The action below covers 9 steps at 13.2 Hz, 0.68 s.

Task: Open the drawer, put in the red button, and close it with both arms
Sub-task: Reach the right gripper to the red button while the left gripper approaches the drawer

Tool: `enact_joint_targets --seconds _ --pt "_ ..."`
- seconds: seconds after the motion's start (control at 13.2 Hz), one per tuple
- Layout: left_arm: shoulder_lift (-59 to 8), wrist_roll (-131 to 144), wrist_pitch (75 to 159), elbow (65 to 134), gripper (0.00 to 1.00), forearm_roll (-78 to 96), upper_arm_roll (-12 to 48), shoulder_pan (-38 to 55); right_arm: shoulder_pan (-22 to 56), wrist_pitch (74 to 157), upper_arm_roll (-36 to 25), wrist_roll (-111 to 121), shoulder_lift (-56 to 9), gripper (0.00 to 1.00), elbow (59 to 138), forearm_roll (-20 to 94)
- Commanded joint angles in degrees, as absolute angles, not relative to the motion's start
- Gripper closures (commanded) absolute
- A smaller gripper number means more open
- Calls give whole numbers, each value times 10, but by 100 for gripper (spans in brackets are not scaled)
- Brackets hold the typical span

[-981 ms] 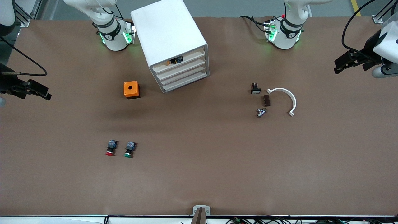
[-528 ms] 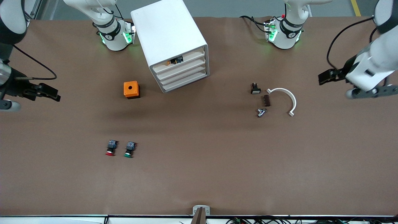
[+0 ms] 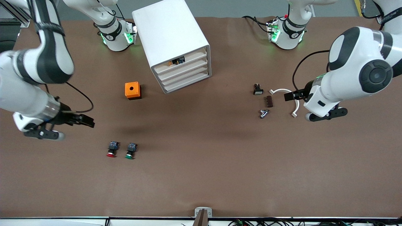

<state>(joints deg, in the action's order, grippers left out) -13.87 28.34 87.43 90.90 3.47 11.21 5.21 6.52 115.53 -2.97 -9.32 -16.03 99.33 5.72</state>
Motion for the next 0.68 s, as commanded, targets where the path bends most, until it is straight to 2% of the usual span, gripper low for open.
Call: enact_joint_targets --seconds 0.0,0.6 --pt "-181 390 871 895 0 41 117 82 74 1206 -33 -130 -212 0 991 64" --pt "-307 771 869 869 0 106 118 197 63 1359 -33 -148 -352 0 992 76"
